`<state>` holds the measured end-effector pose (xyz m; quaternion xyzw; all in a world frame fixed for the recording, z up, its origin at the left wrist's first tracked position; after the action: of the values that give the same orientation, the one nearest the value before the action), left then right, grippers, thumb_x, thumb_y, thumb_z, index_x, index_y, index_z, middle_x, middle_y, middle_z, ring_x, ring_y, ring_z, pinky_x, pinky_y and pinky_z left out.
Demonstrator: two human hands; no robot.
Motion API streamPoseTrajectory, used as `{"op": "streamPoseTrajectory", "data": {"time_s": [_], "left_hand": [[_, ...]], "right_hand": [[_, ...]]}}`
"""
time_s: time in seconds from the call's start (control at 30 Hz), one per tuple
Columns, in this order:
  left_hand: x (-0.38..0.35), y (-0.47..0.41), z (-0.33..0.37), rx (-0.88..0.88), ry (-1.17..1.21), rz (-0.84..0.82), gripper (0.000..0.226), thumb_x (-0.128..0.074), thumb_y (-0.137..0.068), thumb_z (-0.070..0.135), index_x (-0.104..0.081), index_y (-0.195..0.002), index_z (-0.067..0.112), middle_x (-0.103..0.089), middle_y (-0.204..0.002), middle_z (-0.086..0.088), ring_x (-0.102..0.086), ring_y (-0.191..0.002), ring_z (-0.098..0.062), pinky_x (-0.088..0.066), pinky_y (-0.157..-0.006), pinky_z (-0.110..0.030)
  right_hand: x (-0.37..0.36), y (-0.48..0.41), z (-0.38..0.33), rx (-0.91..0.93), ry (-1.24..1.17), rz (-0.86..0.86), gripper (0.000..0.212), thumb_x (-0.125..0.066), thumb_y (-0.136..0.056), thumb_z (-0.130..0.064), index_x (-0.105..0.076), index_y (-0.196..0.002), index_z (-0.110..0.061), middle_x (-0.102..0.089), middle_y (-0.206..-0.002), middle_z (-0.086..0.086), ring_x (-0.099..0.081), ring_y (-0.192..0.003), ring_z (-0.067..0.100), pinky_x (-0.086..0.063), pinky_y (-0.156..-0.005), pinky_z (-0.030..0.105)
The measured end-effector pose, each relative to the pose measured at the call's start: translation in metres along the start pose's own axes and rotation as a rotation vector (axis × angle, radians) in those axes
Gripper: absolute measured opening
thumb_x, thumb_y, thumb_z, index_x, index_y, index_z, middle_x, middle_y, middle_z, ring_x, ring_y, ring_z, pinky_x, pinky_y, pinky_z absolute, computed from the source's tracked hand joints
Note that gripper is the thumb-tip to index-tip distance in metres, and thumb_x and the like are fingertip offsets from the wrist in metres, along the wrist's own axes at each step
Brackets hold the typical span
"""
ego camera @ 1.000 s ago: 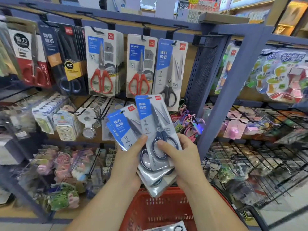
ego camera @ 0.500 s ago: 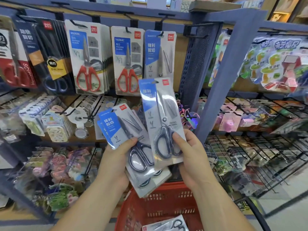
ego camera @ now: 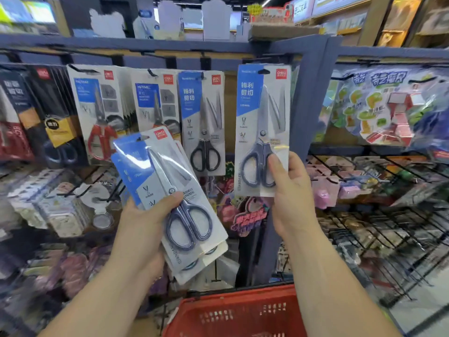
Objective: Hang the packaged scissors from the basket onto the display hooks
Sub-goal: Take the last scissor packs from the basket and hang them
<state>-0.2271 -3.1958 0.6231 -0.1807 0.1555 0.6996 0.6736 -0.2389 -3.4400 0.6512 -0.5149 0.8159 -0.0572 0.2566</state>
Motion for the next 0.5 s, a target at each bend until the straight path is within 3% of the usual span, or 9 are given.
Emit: {"op": "streamPoseTrajectory", "data": {"time_s": [0.2, 0.33, 0.43, 0.5], "left_hand": [[-0.028, -0.003, 0.003, 0.004, 0.037, -0.037, 0.038, -0.067, -0.092, -0.003, -0.069, -0.128, 0.008, -0.078, -0.117, -0.013, -0.076, -0.094, -0.027, -0.065, -0.084, -0.04], [-0.034, -0.003, 0.004, -0.002, 0.033, -0.058, 0.037, -0.067, -0.092, -0.003, -0.07, -0.126, 0.009, -0.078, -0.116, -0.012, -0.076, -0.094, -0.026, -0.065, -0.082, -0.04], [-0.037, -0.003, 0.003, 0.002, 0.033, -0.063, 0.034, -0.066, -0.092, -0.003, -0.071, -0.123, 0.01, -0.079, -0.114, -0.012, -0.077, -0.09, -0.024, -0.066, -0.077, -0.037], [-0.037, -0.005, 0.002, -0.002, 0.027, -0.064, 0.033, -0.066, -0.092, -0.003, -0.072, -0.121, 0.012, -0.079, -0.114, -0.011, -0.077, -0.09, -0.023, -0.066, -0.077, -0.037]], "right_hand": [[-0.001, -0.021, 0.001, 0.013, 0.097, 0.068, 0.007, -0.062, -0.104, -0.019, -0.069, -0.106, -0.021, -0.077, -0.103, -0.002, -0.071, -0.095, 0.014, -0.057, -0.085, 0.036], [0.005, -0.032, 0.006, -0.019, 0.118, 0.144, 0.005, -0.067, -0.101, -0.024, -0.071, -0.1, -0.021, -0.078, -0.1, 0.002, -0.072, -0.09, 0.019, -0.059, -0.081, 0.04], [0.006, -0.04, 0.02, -0.103, 0.174, 0.219, 0.035, -0.074, -0.089, -0.046, -0.065, -0.081, -0.013, -0.066, -0.079, 0.005, -0.058, -0.073, 0.02, -0.049, -0.069, 0.039], [0.002, -0.044, 0.032, -0.181, 0.168, 0.234, 0.058, -0.074, -0.083, -0.057, -0.053, -0.078, -0.003, -0.051, -0.076, 0.011, -0.049, -0.073, 0.023, -0.047, -0.065, 0.043]]}}
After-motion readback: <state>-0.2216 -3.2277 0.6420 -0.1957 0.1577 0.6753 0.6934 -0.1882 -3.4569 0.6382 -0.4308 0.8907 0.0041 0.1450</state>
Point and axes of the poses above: each hand's wrist, its own y-axis away from the middle knuckle, its own x-axis out of the back of the hand, z = x × y, the point moved 5 cm from there along -y, towards the middle knuckle
